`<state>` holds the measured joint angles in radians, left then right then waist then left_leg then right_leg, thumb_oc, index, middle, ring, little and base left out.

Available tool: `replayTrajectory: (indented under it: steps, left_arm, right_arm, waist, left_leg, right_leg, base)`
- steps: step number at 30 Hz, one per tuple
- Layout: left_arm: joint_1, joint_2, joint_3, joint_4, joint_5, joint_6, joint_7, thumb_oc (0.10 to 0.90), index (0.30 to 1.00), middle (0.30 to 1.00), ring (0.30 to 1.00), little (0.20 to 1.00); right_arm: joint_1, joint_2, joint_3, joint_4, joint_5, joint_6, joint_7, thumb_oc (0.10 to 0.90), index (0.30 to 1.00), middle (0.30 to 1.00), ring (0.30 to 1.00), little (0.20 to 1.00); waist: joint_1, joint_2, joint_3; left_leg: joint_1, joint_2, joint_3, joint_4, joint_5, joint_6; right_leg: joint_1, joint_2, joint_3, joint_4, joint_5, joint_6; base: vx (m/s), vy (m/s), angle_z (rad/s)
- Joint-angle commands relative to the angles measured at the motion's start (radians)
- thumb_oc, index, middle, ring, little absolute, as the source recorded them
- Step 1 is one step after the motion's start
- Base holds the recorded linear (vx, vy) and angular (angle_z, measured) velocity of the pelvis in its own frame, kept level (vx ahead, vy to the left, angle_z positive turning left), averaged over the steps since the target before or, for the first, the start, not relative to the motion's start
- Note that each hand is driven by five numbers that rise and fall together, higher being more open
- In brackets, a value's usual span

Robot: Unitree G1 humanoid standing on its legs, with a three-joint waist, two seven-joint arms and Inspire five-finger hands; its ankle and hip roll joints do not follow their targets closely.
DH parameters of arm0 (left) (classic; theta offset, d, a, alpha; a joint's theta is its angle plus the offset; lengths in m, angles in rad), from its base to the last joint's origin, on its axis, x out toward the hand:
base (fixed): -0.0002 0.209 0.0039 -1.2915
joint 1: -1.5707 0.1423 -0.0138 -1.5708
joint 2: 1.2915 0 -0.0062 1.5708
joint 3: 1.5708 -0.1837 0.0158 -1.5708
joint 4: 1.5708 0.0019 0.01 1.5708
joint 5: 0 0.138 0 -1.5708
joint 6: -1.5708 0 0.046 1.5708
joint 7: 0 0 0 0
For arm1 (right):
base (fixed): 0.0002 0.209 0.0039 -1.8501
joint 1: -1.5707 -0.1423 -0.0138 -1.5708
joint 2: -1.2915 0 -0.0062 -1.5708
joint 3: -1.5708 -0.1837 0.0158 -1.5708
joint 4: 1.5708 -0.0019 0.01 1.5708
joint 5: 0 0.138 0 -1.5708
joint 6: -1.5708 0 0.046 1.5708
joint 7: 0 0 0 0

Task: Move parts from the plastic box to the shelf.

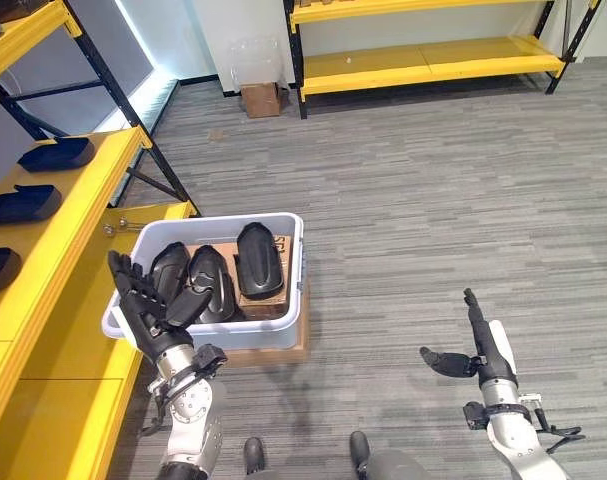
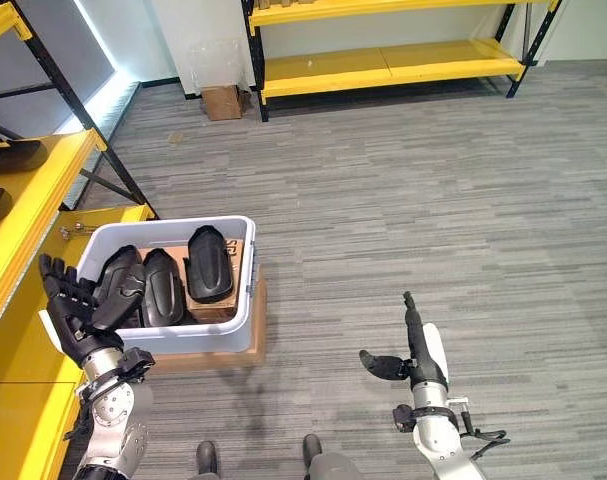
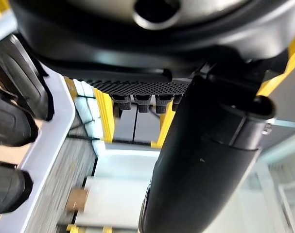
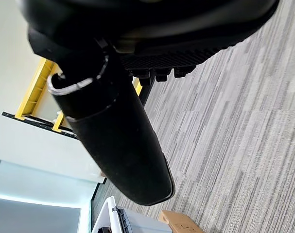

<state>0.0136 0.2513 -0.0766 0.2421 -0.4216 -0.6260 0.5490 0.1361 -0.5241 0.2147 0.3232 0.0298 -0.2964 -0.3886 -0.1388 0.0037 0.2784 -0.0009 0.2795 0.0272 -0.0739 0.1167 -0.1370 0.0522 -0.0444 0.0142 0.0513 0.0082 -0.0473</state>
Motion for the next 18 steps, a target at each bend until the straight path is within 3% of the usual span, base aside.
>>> replayTrajectory:
  steps: [1, 2, 5, 8, 11, 12, 15, 16, 18]
  left_arm:
    - [0.005, 0.045, 0.056, -0.157, 0.020, -0.093, -0.168, 0.900, 1.000, 1.000, 1.000, 1.000]
    - [-0.001, 0.050, 0.045, -0.162, 0.019, -0.070, -0.202, 0.900, 1.000, 1.000, 1.000, 1.000]
    - [-0.053, 0.078, 0.012, -0.163, 0.011, -0.003, -0.274, 0.900, 1.000, 1.000, 1.000, 1.000]
    - [-0.071, 0.095, 0.014, -0.179, 0.019, 0.052, -0.321, 0.900, 1.000, 1.000, 1.000, 1.000]
    - [-0.058, 0.107, 0.026, -0.197, -0.002, 0.082, -0.338, 0.900, 1.000, 1.000, 1.000, 1.000]
    - [-0.059, 0.115, 0.028, -0.196, -0.017, 0.091, -0.363, 0.900, 1.000, 1.000, 1.000, 1.000]
    - [-0.073, 0.113, -0.006, -0.189, -0.056, 0.091, -0.400, 0.900, 1.000, 1.000, 1.000, 1.000]
    - [-0.070, 0.112, -0.021, -0.201, -0.061, 0.069, -0.386, 0.900, 1.000, 1.000, 1.000, 1.000]
    - [-0.060, 0.113, -0.020, -0.220, -0.065, 0.045, -0.375, 0.900, 1.000, 1.000, 1.000, 1.000]
  right_arm:
    - [-0.034, -0.023, -0.016, -0.114, -0.007, -0.124, -0.014, 0.900, 1.000, 1.000, 1.000, 1.000]
    - [-0.031, -0.014, -0.025, -0.099, 0.002, -0.124, -0.023, 0.900, 1.000, 1.000, 1.000, 1.000]
    - [-0.026, 0.072, -0.044, -0.062, 0.000, -0.147, -0.036, 0.900, 1.000, 1.000, 1.000, 1.000]
    - [-0.076, 0.110, -0.015, -0.066, -0.039, -0.117, -0.046, 0.900, 1.000, 1.000, 1.000, 1.000]
    - [-0.115, 0.126, 0.009, -0.074, -0.065, -0.094, -0.036, 0.900, 1.000, 1.000, 1.000, 1.000]
    - [-0.134, 0.132, 0.023, -0.078, -0.078, -0.081, -0.039, 0.900, 1.000, 1.000, 1.000, 1.000]
    - [-0.140, 0.126, 0.026, -0.092, -0.073, -0.056, -0.076, 0.900, 1.000, 1.000, 1.000, 1.000]
    - [-0.137, 0.119, 0.014, -0.104, -0.068, -0.053, -0.069, 0.900, 1.000, 1.000, 1.000, 1.000]
    - [-0.136, 0.115, 0.005, -0.117, -0.078, -0.062, -0.049, 0.900, 1.000, 1.000, 1.000, 1.000]
  waist:
    - [0.015, -0.015, -0.051]
    - [0.014, -0.010, -0.059]
    - [0.036, -0.009, -0.088]
    - [0.091, -0.007, -0.093]
    - [0.121, -0.007, -0.093]
    - [0.124, -0.006, -0.087]
    - [0.090, -0.012, -0.081]
    - [0.075, -0.024, -0.078]
    - [0.063, -0.045, -0.065]
  left_leg:
    - [-0.016, -0.013, 0.054, 0.001, 0.031, 0.006]
    - [-0.002, -0.019, 0.070, 0.001, 0.020, 0.004]
    - [0.053, -0.097, 0.097, -0.002, -0.042, 0.039]
    - [0.080, -0.132, 0.172, -0.009, -0.065, 0.074]
    - [0.119, -0.152, 0.211, -0.011, -0.101, 0.088]
    - [0.125, -0.157, 0.235, -0.013, -0.103, 0.107]
    - [0.129, -0.172, 0.201, -0.013, -0.122, 0.121]
    - [0.134, -0.186, 0.199, -0.013, -0.134, 0.122]
    - [0.159, -0.208, 0.212, -0.013, -0.163, 0.122]
  right_leg:
    - [0.101, -0.085, 0.037, -0.089, -0.034, 0.115]
    - [0.105, -0.103, 0.023, -0.089, -0.031, 0.131]
    - [0.091, -0.175, -0.085, -0.021, -0.027, 0.187]
    - [0.079, -0.225, -0.269, 0.053, -0.032, 0.186]
    - [0.069, -0.259, -0.356, 0.120, -0.013, 0.196]
    - [0.029, -0.247, -0.346, 0.171, -0.003, 0.191]
    - [-0.013, -0.127, -0.245, 0.131, -0.041, 0.172]
    - [-0.035, -0.086, -0.228, 0.052, -0.007, 0.165]
    - [-0.075, -0.071, -0.247, -0.050, 0.083, 0.177]
  base:
    - [0.26, 0.729, 0.02]
    - [0.32, 0.773, 0.11]
    - [0.27, 0.588, 0.29]
    - [0.13, 0.349, -0.10]
    - [0.10, 0.162, -0.51]
    - [0.12, 0.107, -0.55]
    - [0.14, -0.062, -0.45]
    - [0.22, -0.162, 0.19]
    - [0.19, -0.179, 0.24]
